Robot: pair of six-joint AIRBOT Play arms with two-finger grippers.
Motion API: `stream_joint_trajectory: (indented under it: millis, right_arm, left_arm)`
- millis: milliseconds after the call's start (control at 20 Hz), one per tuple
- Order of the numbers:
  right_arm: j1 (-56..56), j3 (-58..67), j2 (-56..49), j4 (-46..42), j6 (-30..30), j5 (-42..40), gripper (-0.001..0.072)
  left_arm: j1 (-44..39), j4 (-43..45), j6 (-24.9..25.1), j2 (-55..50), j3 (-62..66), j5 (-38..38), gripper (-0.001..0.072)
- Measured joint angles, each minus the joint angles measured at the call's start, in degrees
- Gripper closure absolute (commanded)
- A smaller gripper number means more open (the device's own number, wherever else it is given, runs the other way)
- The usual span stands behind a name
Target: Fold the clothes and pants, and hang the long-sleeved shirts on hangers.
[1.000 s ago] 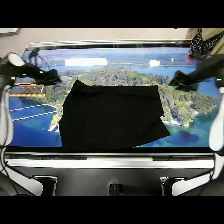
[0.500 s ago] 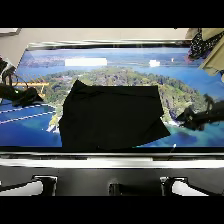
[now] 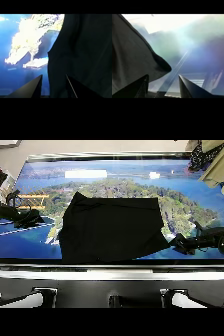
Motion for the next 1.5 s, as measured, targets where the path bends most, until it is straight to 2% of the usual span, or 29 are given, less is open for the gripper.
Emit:
stream_joint_trajectory:
  millis: [150,250,350,750,1050,1500]
  right_arm:
    - [2.58,-0.33,-1.60,2.19,-0.92,0.13,0.0313]
    - [5.07,-0.48,-2.21,2.36,-1.18,1.86,0.0517]
    - [6.95,-0.55,-2.56,1.86,-0.55,3.82,0.0684]
    - [8.85,-0.68,-0.48,-0.79,1.01,5.20,0.0685]
    - [8.96,-0.68,3.37,-0.44,1.81,3.23,0.0685]
    - [8.96,-0.68,4.26,0.46,2.91,0.70,0.0685]
  left_arm:
    - [0.02,-0.07,0.00,0.11,-0.20,-0.04,0.0393]
    - [0.07,-0.42,0.07,0.20,-0.42,-0.66,0.0392]
    - [0.87,-2.08,1.01,0.79,-1.66,-0.83,0.0392]
    - [8.22,-11.69,8.46,7.61,-24.50,2.14,0.0393]
    - [7.39,-13.81,9.68,8.52,-35.98,4.79,0.0393]
    - [4.81,-14.56,8.76,8.50,-41.62,6.86,0.0393]
